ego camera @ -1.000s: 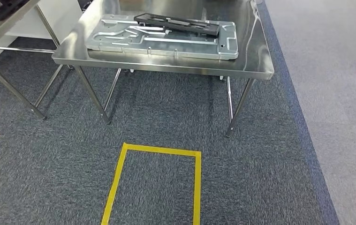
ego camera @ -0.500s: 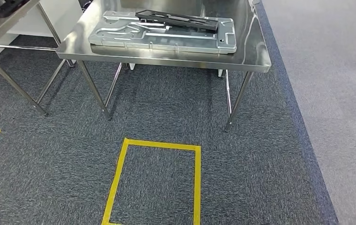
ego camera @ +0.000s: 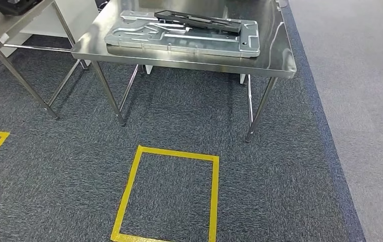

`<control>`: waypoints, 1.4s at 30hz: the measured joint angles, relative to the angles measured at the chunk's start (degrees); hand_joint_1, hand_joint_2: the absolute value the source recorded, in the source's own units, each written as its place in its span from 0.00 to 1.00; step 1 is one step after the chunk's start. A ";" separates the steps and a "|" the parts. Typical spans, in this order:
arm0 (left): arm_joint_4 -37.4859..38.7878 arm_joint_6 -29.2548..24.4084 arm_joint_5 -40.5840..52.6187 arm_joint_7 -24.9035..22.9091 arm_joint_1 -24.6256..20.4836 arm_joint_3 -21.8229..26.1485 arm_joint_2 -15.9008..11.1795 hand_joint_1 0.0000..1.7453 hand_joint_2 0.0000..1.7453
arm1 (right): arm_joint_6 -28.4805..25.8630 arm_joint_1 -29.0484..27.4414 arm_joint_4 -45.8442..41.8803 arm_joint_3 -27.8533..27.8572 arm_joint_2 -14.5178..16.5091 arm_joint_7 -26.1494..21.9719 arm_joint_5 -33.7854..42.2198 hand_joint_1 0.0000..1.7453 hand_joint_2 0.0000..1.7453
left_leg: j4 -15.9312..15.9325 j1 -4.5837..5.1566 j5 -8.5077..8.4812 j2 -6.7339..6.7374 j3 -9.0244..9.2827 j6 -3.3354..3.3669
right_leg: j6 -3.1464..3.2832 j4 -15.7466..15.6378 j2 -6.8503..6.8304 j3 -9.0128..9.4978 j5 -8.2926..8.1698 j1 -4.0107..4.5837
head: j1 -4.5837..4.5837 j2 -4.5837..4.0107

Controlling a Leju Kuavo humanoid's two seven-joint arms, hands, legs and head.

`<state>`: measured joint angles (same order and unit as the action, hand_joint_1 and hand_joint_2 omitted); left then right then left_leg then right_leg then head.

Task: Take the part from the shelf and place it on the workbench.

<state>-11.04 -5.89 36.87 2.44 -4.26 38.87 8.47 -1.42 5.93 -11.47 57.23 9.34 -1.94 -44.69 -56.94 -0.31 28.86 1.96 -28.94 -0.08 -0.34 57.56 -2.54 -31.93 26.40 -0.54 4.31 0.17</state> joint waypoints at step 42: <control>0.01 -3.21 12.31 1.68 0.11 1.86 0.33 0.00 0.00 | -0.81 -0.28 -0.01 -3.24 -0.83 1.85 -18.74 0.00 0.00 | 0.27 0.20 -3.11 -5.42 -2.40 1.88 | -0.41 8.27 3.69 -1.80 4.65 -0.30 | -0.01 0.00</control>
<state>-11.03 -9.10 49.18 4.13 -4.15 40.74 8.80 -2.23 5.65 -11.48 53.99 8.51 -0.09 -63.43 -56.67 -0.11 25.76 -3.46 -31.34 1.80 -0.75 65.82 1.16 -33.73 31.05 -0.84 4.30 0.17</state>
